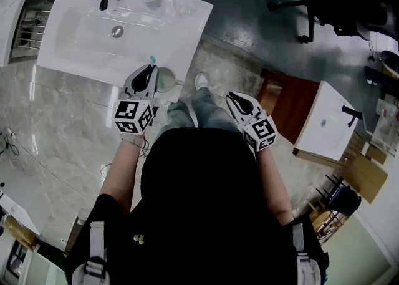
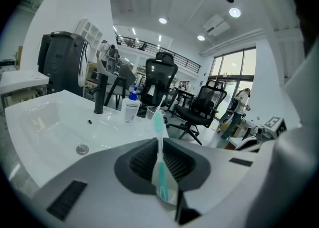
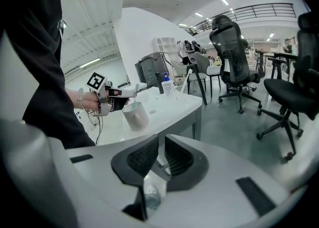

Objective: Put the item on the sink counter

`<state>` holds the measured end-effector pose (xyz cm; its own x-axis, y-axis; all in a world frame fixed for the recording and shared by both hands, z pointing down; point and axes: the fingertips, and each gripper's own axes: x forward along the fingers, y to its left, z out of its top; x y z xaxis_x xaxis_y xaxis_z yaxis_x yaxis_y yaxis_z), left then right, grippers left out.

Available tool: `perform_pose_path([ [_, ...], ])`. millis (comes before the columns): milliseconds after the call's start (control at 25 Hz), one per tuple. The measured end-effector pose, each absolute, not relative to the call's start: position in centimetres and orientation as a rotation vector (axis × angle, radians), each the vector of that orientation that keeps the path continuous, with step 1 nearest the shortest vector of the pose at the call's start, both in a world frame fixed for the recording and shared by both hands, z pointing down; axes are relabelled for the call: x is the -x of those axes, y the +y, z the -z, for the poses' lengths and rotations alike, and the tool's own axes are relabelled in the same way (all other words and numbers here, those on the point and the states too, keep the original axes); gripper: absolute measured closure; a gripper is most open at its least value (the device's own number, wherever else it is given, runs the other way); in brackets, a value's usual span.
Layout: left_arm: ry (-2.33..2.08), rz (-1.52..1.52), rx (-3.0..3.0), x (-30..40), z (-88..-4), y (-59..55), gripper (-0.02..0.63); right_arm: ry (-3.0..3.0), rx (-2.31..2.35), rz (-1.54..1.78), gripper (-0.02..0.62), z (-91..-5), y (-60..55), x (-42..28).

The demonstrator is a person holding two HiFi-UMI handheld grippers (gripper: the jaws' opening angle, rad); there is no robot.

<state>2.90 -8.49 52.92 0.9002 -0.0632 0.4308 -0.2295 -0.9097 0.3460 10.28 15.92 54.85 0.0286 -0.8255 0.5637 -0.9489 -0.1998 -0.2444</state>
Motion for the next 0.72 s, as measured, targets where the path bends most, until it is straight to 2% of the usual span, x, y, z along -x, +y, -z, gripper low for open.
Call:
perform_pose_path([
  [160,-0.212,-0.607,-2.676,-2.7,-53.2,-8.7,0.564,-1.849,-2.102,-0.909,0.538,-54.9,15.7,-10.5],
  [320,-0.23,-0.621,-2.674,-2.4,-53.1,-9.0,0.505,-1.868,-2.097,-0.885,0.537,-54.5,15.2,-10.7],
  [720,-0.358,-0.495,-2.694,-0.4,-48.7,-10.4,0.513,-2.007,-2.018,-0.747,0.538,-52.0,11.3,-11.4],
])
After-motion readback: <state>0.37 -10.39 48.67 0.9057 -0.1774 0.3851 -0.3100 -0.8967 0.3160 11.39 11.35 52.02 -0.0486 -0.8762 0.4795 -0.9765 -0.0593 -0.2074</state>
